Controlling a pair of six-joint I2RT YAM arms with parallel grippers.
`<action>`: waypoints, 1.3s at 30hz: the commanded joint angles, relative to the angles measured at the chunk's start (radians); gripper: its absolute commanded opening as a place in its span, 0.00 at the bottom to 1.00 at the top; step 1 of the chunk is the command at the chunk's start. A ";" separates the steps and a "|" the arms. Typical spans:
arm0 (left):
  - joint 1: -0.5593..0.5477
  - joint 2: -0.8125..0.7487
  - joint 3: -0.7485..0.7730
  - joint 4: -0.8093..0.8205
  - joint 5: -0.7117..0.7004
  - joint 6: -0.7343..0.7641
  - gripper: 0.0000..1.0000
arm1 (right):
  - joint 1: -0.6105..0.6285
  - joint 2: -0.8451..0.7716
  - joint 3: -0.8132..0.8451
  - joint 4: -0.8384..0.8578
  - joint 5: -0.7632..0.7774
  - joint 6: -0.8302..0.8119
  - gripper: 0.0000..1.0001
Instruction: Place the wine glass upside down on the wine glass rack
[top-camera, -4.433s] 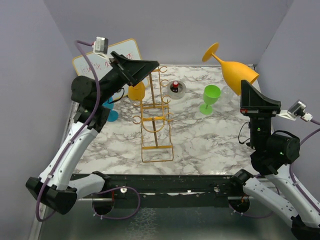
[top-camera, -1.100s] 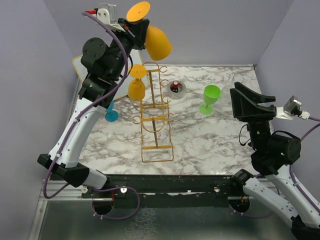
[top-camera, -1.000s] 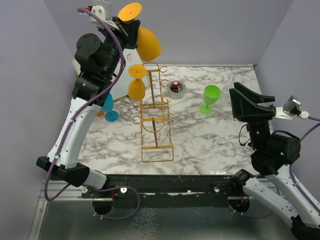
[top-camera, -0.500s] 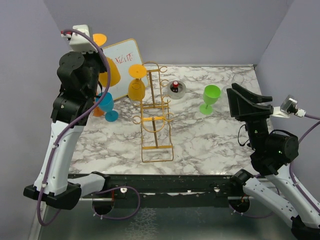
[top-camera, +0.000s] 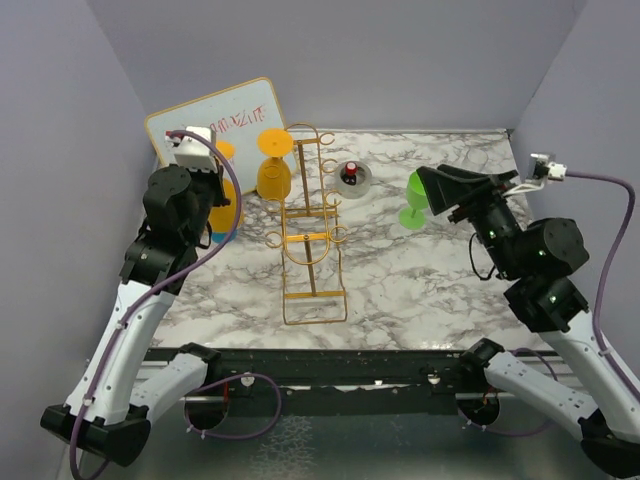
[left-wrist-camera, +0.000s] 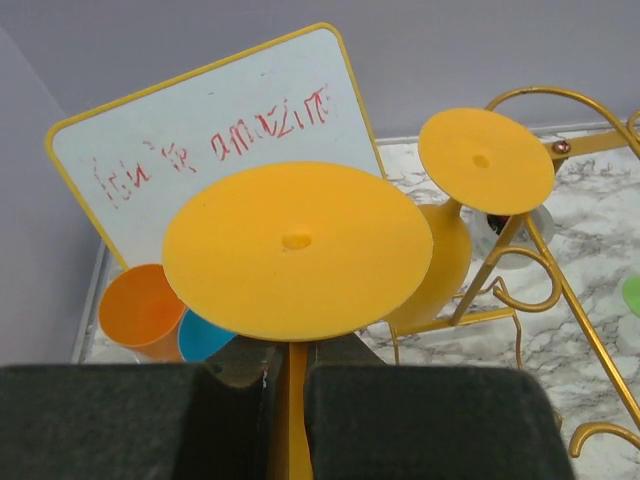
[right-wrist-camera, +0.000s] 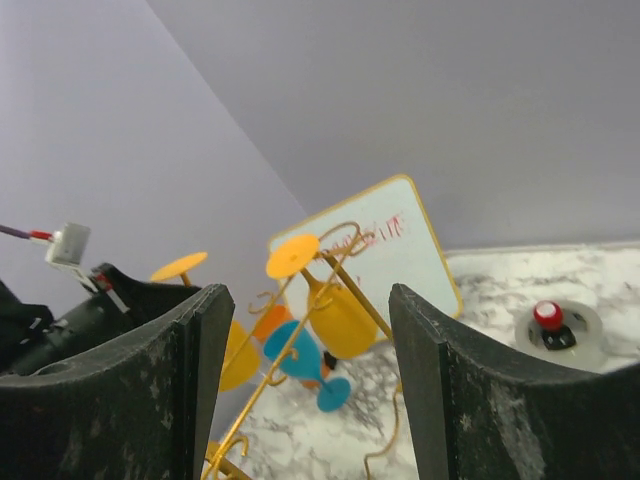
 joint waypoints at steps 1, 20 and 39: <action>0.004 -0.025 -0.065 0.081 0.106 0.043 0.00 | -0.001 0.088 0.106 -0.376 -0.018 -0.033 0.69; 0.316 0.057 -0.157 0.317 0.932 0.121 0.00 | -0.002 0.241 0.090 -0.528 0.009 0.078 0.69; 0.383 0.172 -0.180 0.415 1.368 0.117 0.00 | -0.001 0.239 0.057 -0.483 -0.031 0.132 0.69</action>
